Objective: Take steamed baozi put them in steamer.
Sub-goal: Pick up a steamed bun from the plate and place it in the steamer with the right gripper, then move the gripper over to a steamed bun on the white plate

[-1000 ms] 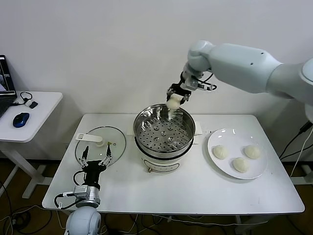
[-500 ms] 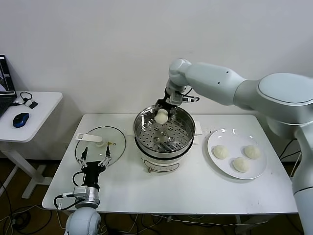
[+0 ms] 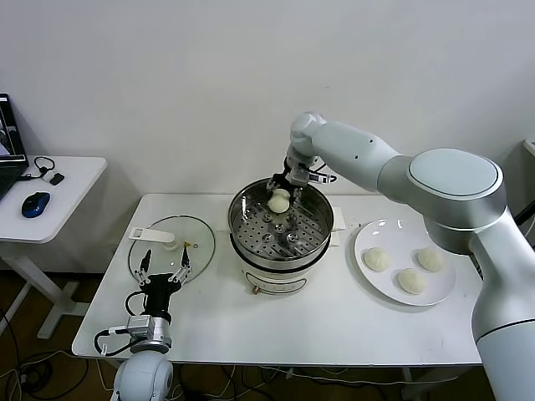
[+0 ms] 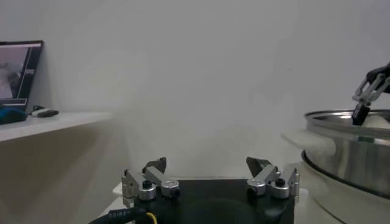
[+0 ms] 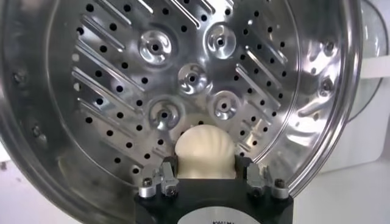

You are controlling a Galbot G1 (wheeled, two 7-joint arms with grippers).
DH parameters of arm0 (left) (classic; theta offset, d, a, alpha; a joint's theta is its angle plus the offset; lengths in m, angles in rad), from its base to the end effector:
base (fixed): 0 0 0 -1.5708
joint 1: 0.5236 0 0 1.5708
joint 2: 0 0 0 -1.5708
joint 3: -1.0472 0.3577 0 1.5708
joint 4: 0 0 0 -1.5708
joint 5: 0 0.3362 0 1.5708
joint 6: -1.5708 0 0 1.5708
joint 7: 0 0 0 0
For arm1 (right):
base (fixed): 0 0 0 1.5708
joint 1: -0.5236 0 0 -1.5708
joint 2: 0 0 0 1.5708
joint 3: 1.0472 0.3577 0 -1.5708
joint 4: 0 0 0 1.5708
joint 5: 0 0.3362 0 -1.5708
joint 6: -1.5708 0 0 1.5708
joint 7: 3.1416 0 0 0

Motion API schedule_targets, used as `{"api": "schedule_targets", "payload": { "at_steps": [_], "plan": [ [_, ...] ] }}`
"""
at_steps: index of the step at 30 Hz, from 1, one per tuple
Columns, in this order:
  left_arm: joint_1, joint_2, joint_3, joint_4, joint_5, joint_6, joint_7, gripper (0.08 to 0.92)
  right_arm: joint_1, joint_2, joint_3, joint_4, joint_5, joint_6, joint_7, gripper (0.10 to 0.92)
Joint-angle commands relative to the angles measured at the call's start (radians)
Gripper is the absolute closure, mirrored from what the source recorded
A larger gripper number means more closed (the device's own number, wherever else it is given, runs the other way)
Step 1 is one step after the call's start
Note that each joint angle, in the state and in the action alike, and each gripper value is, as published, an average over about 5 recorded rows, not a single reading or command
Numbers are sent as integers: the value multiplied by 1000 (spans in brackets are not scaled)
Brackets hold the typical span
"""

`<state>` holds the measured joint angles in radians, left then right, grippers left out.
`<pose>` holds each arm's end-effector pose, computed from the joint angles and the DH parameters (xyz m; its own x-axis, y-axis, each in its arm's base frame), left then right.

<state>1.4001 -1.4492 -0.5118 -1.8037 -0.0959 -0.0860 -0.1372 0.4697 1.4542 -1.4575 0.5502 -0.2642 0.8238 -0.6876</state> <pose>0.2107 0.0301 -0.3744 -0.9948 -0.0961 0.0345 -0.0954 0.9952 0.0197 0.6539 0.0851 -0.1055 -0.2242 -0.2161 0.9503 -0.1530 -0.9552 -0.2533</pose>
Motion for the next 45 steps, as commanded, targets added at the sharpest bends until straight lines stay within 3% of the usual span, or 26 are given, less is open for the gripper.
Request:
{"api": "schedule_targets", "payload": {
  "at_steps": [1, 11, 16, 25, 30, 38, 45],
  "plan": [
    [1, 4, -1, 0, -1, 0, 0, 177, -26, 15, 15, -63, -10, 49, 2, 413],
    [6, 1, 0, -13, 4, 5, 3, 177, 23, 11, 2, -22, 97, 49, -12, 218],
    [10, -1, 0, -30, 7, 11, 6, 177, 99, -13, -53, 61, 213, 49, -67, 203],
    [26, 4, -4, -60, 6, 19, 8, 177, 356, -118, -320, 342, 578, 3, -208, 203],
    [31, 5, -4, -76, 5, 28, 10, 177, 473, -197, -437, 457, 706, -229, -169, 203],
    [38, 15, 4, -75, 1, 25, 10, 177, 617, -361, -563, 654, 1008, -736, -205, 203],
    [36, 14, 14, -67, -2, 17, 9, 177, 658, -435, -604, 746, 1095, -1034, -197, 203]
  ]
}}
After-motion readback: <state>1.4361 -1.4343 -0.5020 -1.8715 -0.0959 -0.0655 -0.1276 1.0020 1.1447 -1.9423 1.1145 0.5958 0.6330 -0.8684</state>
